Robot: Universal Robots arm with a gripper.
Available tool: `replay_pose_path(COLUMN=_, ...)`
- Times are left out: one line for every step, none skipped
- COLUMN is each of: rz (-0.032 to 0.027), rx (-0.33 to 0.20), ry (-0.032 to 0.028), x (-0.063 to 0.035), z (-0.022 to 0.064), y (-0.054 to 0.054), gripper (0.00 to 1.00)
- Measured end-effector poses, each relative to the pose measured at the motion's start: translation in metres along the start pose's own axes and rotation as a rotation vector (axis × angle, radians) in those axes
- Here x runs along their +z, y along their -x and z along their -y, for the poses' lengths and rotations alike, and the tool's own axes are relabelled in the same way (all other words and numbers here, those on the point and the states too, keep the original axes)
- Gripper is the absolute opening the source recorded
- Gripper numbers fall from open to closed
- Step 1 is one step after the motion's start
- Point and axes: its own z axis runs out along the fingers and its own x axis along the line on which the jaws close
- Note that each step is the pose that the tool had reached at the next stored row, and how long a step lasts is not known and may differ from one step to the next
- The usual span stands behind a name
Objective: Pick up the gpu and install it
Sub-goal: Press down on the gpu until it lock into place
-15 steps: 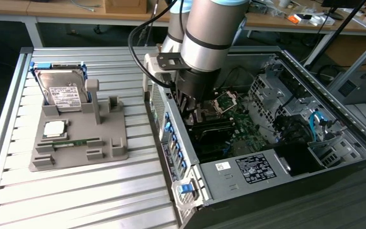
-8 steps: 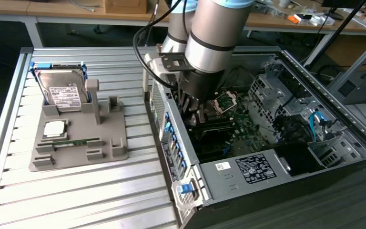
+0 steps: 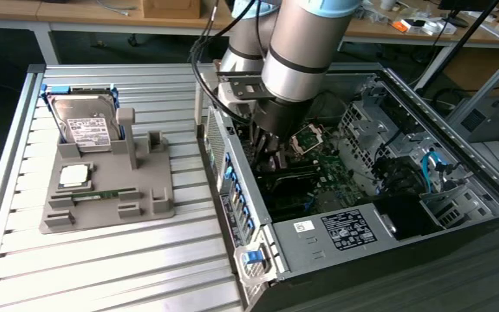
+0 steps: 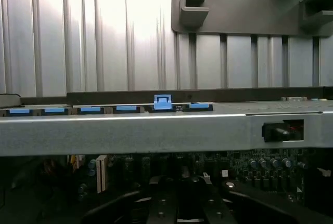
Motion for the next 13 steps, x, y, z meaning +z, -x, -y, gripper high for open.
replay_pose_path(rz=0.0001, rx=0.000, ry=0.0006, x=0.0006, z=0.0018, y=0.000, gripper=0.11)
replay_pose_path(rz=0.0000, rx=0.000, ry=0.0012, x=0.0015, z=0.0040, y=0.000, gripper=0.11)
replay_pose_path(rz=-0.0001, rx=0.000, ry=0.0018, x=0.0023, z=0.0057, y=0.000, gripper=0.11)
replay_pose_path(rz=0.0000, rx=0.000, ry=0.0020, x=0.0030, z=0.0064, y=0.000, gripper=0.11)
replay_pose_path(rz=-0.0001, rx=0.000, ry=0.0023, x=0.0038, z=0.0072, y=0.000, gripper=0.11)
replay_pose_path(rz=-0.0001, rx=0.000, ry=0.0027, x=0.0044, z=0.0080, y=0.000, gripper=0.11)
replay_pose_path(rz=-0.0002, rx=0.000, ry=0.0030, x=0.0053, z=0.0088, y=0.000, gripper=0.11)
replay_pose_path(rz=-0.0002, rx=0.000, ry=0.0033, x=0.0061, z=0.0094, y=0.000, gripper=0.11)
replay_pose_path(rz=-0.0002, rx=0.000, ry=0.0036, x=0.0071, z=0.0100, y=0.000, gripper=0.11)
replay_pose_path(rz=-0.0001, rx=0.000, ry=0.0038, x=0.0082, z=0.0103, y=0.000, gripper=0.11)
replay_pose_path(rz=-0.0006, rx=0.000, ry=0.0043, x=0.0091, z=0.0106, y=0.000, gripper=0.11)
replay_pose_path(rz=-0.0008, rx=0.000, ry=0.0045, x=0.0099, z=0.0107, y=0.000, gripper=0.11)
replay_pose_path(rz=-0.0008, rx=0.000, ry=0.0046, x=0.0106, z=0.0109, y=0.000, gripper=0.11)
